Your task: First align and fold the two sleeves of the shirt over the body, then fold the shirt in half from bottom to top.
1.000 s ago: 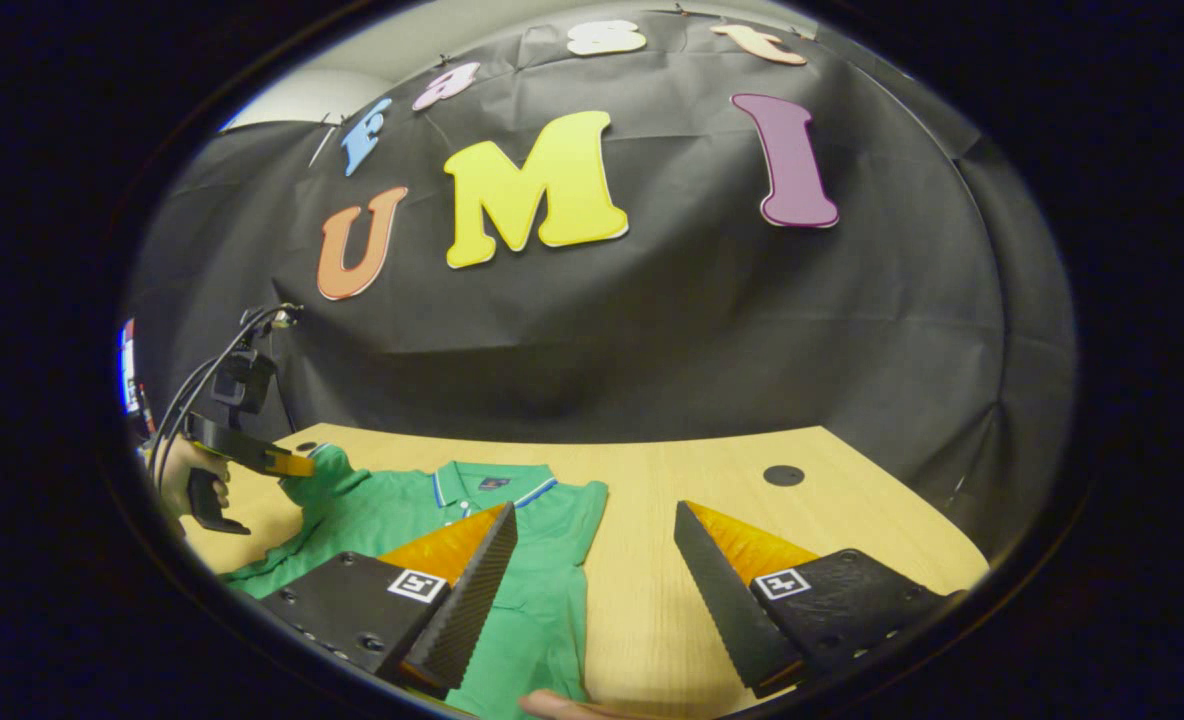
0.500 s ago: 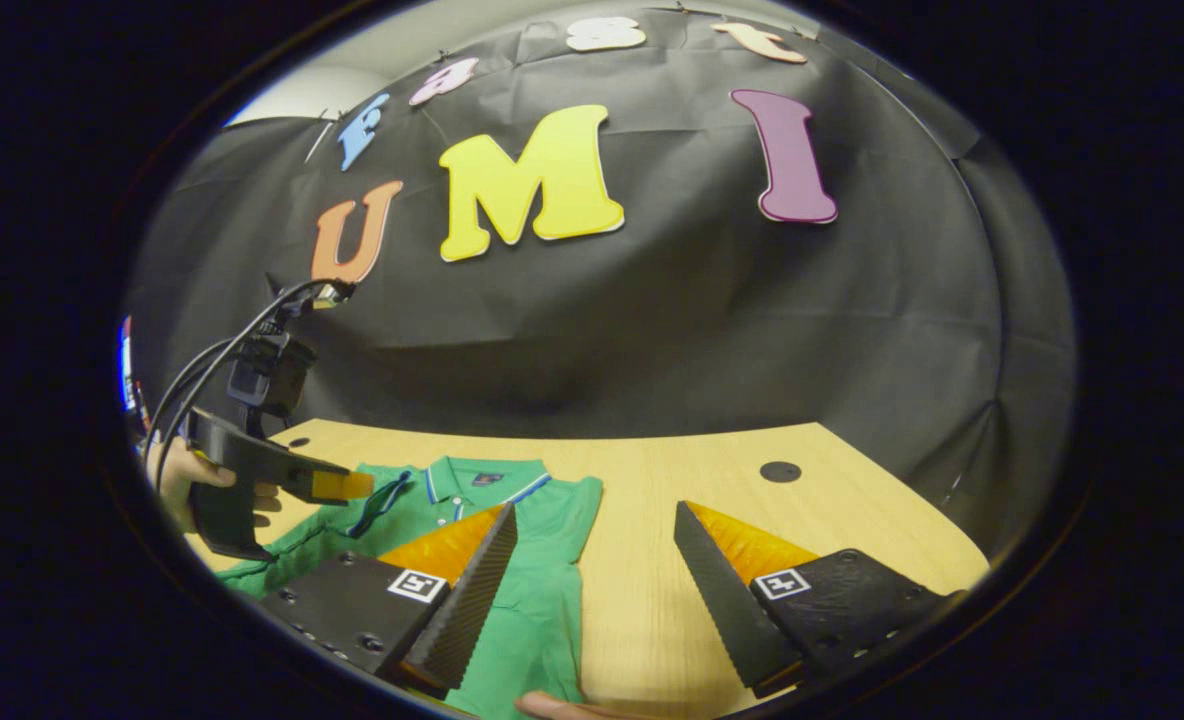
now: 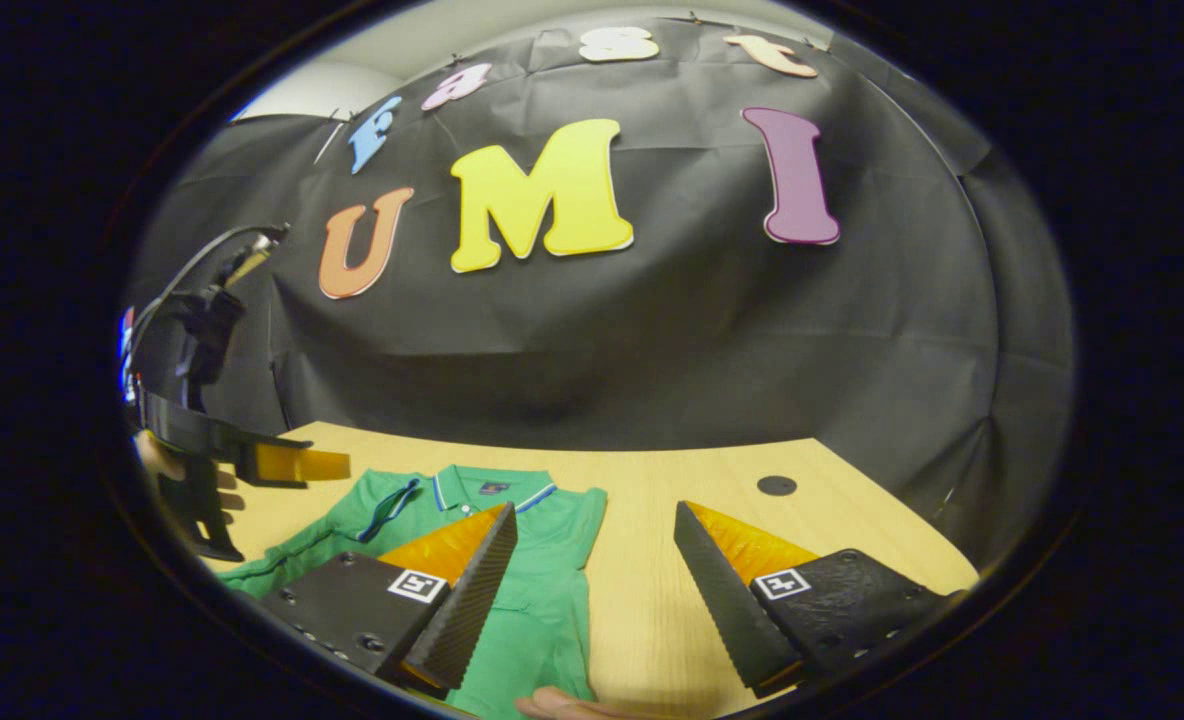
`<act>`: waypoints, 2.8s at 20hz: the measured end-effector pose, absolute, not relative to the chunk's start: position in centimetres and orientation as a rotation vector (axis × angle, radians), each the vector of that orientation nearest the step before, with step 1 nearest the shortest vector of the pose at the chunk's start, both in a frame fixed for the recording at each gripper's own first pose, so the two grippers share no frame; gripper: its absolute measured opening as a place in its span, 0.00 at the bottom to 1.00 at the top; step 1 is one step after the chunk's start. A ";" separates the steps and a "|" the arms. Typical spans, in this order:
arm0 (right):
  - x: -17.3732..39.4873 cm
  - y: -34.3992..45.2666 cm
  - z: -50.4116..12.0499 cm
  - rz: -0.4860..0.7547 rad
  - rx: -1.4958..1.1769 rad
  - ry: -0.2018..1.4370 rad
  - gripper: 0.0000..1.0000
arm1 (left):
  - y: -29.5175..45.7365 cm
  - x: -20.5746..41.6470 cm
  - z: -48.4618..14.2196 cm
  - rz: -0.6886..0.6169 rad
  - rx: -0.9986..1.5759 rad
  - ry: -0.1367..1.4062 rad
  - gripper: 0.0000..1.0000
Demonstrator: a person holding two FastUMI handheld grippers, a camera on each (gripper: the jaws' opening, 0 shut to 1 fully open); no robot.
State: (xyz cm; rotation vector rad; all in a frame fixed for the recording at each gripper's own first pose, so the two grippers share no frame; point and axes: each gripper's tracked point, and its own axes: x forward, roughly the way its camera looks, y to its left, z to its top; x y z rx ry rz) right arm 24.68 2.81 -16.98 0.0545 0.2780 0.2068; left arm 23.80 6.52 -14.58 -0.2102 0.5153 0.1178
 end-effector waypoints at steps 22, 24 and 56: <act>-2.0 -1.1 -17.4 0.152 -0.107 0.278 0.94 | 13.9 -3.3 -15.2 0.100 -0.184 0.330 1.00; -3.7 -2.0 -18.9 0.136 -0.076 0.289 0.95 | 12.7 -4.6 -16.4 0.080 -0.159 0.338 1.00; -6.7 1.4 -27.5 0.296 0.062 0.506 0.00 | 9.8 -5.9 -23.7 0.005 -0.178 0.487 0.06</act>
